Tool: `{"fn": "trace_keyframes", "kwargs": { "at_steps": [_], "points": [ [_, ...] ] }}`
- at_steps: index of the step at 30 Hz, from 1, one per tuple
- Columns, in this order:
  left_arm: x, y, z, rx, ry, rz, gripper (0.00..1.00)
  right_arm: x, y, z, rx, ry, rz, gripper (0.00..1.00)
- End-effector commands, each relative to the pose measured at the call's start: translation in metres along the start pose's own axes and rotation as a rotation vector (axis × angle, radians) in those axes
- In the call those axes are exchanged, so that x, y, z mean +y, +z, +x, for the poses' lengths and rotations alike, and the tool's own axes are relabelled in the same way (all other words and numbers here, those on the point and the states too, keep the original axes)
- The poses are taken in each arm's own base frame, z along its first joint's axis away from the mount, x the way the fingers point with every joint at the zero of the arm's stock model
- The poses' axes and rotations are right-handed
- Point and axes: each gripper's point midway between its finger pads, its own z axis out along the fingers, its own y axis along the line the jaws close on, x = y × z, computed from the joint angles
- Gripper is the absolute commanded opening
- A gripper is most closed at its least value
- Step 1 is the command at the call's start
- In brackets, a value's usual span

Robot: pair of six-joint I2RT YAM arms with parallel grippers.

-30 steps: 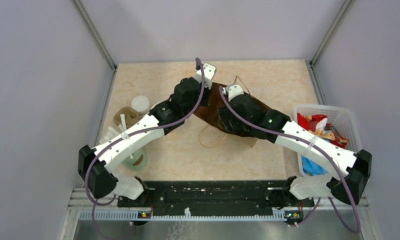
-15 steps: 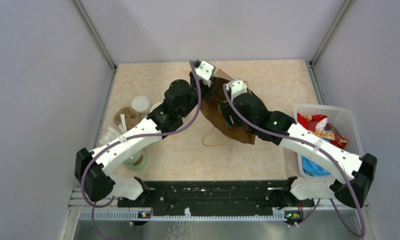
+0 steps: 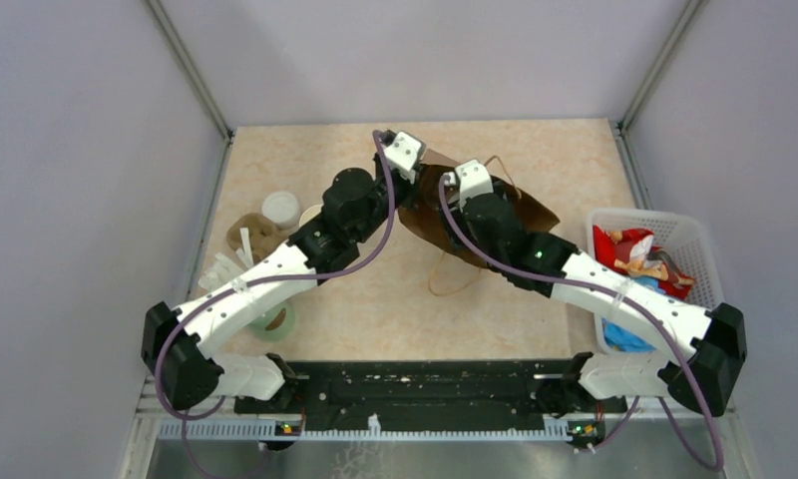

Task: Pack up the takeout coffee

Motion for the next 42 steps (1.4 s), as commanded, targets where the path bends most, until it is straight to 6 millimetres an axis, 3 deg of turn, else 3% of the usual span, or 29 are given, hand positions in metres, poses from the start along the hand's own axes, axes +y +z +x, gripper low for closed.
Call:
{"fn": "trace_keyframes", "kwargs": {
  "at_steps": [1,14,36,42],
  "points": [
    [-0.005,-0.014,-0.045,-0.151,-0.054,0.045,0.00,-0.001,0.011,-0.012,-0.071,0.005,0.031,0.48],
    [-0.010,-0.022,-0.042,-0.166,-0.037,0.077,0.00,0.014,0.032,-0.014,-0.148,-0.054,-0.049,0.46],
    [-0.021,-0.025,-0.031,-0.170,-0.087,0.129,0.00,0.025,0.060,0.037,-0.046,-0.141,-0.128,0.45],
    [-0.003,-0.021,-0.028,-0.151,-0.048,0.036,0.00,0.027,0.050,0.043,-0.069,-0.233,-0.208,0.48]
  ]
}}
